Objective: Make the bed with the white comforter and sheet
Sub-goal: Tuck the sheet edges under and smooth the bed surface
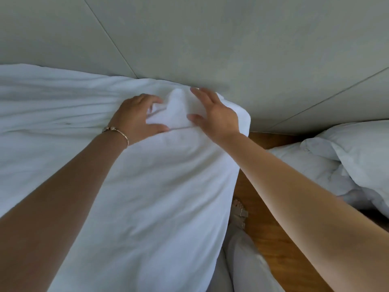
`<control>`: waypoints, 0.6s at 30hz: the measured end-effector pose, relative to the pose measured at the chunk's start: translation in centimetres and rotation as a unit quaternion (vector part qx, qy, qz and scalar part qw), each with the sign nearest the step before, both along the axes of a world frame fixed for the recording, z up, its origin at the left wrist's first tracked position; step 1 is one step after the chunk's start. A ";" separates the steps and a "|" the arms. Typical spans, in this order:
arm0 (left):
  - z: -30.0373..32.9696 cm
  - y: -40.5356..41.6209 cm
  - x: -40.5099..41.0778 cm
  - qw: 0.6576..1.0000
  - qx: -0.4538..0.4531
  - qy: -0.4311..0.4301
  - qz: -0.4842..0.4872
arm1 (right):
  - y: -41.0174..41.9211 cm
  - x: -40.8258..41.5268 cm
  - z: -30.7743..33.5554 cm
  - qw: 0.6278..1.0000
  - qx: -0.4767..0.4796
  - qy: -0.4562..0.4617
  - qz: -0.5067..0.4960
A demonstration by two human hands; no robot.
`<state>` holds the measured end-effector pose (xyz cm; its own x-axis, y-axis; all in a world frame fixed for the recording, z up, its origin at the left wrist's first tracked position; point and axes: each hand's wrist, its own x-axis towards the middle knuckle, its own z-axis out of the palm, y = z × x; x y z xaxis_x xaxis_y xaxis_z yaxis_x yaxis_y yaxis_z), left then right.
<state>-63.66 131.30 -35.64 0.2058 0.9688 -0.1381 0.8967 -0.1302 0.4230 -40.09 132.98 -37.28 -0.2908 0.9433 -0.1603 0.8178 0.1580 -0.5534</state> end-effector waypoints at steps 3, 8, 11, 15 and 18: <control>0.3 -1.4 -3.4 0.998 -0.011 0.065 -0.002 | 2.1 -1.9 0.9 0.992 -0.094 -0.072 0.035; 2.2 -1.8 -8.6 0.966 0.042 0.251 0.041 | 4.2 -2.8 1.6 0.979 -0.176 0.047 -0.095; 4.3 0.8 -8.5 0.965 0.035 0.234 0.113 | 4.8 -3.4 2.6 0.952 -0.206 0.148 -0.170; 5.2 7.4 -6.4 0.975 0.066 0.124 0.170 | 5.4 -4.1 2.2 0.948 -0.061 0.159 -0.269; 2.2 8.0 -5.3 0.986 -0.031 0.079 0.141 | 3.9 -4.1 -0.9 0.959 -0.061 0.122 -0.250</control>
